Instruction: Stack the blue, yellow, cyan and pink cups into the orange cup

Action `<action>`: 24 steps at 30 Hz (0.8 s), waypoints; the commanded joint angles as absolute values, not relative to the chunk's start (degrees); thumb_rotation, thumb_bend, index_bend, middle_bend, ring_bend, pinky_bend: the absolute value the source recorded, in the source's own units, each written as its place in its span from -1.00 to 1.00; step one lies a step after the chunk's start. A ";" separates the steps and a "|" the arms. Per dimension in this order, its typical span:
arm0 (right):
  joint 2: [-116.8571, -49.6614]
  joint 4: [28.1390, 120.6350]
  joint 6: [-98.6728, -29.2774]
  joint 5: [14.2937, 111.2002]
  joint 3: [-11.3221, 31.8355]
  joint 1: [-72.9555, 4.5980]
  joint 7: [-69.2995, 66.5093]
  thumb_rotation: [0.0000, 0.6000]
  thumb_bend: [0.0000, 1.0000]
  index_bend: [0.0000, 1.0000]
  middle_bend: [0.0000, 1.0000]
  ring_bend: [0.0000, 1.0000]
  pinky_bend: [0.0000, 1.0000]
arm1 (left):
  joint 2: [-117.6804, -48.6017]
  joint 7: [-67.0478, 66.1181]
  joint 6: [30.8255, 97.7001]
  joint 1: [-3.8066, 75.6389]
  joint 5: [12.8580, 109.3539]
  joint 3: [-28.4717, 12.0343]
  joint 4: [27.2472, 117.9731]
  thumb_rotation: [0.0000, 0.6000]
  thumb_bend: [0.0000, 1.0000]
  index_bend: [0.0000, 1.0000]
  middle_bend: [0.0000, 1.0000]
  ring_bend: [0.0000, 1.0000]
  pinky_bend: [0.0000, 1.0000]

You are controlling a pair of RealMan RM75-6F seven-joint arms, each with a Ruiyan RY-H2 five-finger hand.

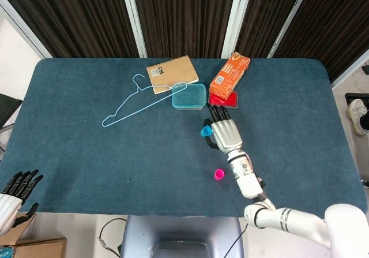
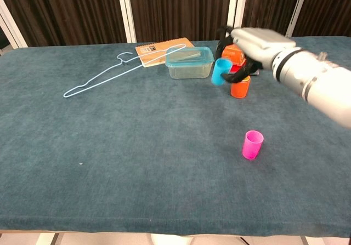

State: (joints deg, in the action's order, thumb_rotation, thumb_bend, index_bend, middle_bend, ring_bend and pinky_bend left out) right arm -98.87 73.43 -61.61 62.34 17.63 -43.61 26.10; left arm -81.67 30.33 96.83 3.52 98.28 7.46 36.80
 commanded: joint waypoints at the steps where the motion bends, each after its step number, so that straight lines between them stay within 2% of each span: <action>1: -99.97 67.58 -61.56 58.59 20.05 -45.35 29.00 1.00 0.02 0.25 -0.95 -1.00 -0.73 | -81.70 30.22 96.84 3.51 98.33 7.49 36.79 1.00 -0.17 -1.00 -1.00 -1.00 -0.85; 8: -103.10 60.08 -59.00 55.85 20.66 -46.89 28.31 1.00 0.02 0.25 -0.95 -1.00 -0.73 | -81.74 29.92 96.10 3.71 98.25 7.54 36.99 1.00 -0.17 -1.00 -1.00 -1.00 -0.85; 16: -104.90 57.06 -57.77 55.44 20.18 -47.73 28.36 1.00 0.02 0.19 -0.95 -1.00 -0.73 | -81.67 30.03 95.67 3.83 97.98 7.38 37.05 1.00 -0.17 -1.00 -1.00 -1.00 -0.85; 17: -104.93 57.03 -57.48 54.88 20.10 -47.66 28.97 1.00 0.02 0.13 -0.94 -1.00 -0.74 | -81.66 30.09 95.71 3.81 97.97 7.36 37.05 1.00 -0.17 -1.00 -1.00 -1.00 -0.85; 19: -104.23 58.08 -56.16 53.07 19.83 -47.35 30.90 1.00 0.02 -0.12 -0.96 -1.00 -0.75 | -81.61 30.26 95.84 3.75 97.91 7.32 37.01 1.00 -0.17 -1.00 -1.00 -1.00 -0.85; 21: -102.62 60.47 -55.86 52.87 19.46 -46.69 31.06 1.00 0.02 -0.48 -1.00 -1.00 -0.80 | -81.58 30.45 95.95 3.70 97.86 7.28 36.95 1.00 -0.17 -1.00 -1.00 -1.00 -0.85; 24: -99.32 66.10 -57.27 55.43 18.36 -44.57 28.10 1.00 0.02 -0.66 -1.00 -1.00 -0.84 | -81.57 30.62 96.05 3.64 97.87 7.29 36.85 1.00 -0.17 -1.00 -1.00 -1.00 -0.85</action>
State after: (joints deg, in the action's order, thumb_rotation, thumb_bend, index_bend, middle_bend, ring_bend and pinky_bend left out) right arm -102.19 61.64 -56.42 53.49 19.39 -46.38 30.30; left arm -81.57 30.61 96.03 3.65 97.86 7.28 36.86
